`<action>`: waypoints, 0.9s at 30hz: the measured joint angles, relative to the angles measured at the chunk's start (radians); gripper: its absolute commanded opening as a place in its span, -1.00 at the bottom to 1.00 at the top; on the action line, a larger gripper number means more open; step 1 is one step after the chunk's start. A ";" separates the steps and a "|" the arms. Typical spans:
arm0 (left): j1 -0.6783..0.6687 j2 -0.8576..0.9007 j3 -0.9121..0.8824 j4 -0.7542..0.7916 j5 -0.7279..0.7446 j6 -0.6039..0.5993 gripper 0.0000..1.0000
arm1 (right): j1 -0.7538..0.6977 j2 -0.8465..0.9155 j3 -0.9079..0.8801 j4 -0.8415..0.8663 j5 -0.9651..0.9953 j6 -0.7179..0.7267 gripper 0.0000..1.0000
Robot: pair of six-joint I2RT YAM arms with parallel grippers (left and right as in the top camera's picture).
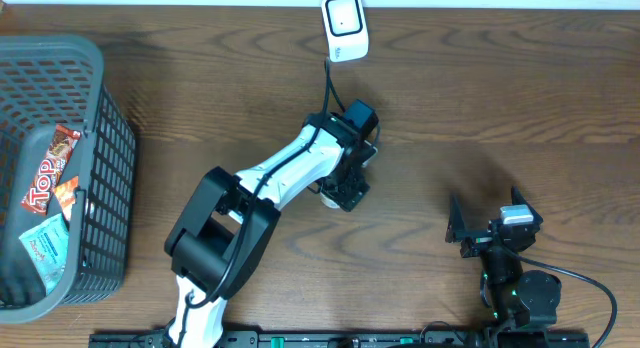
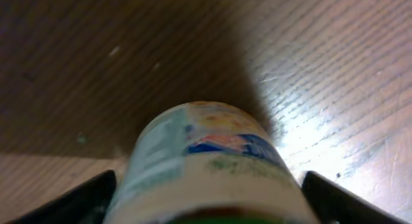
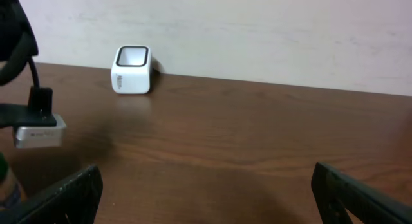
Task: Scan the item barcode
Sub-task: 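Lift the jar out with the left gripper and set it mid-table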
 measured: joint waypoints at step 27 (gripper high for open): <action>1.006 -0.632 0.634 -0.650 -0.288 -0.550 0.90 | 0.000 0.000 0.000 0.000 0.000 0.000 0.98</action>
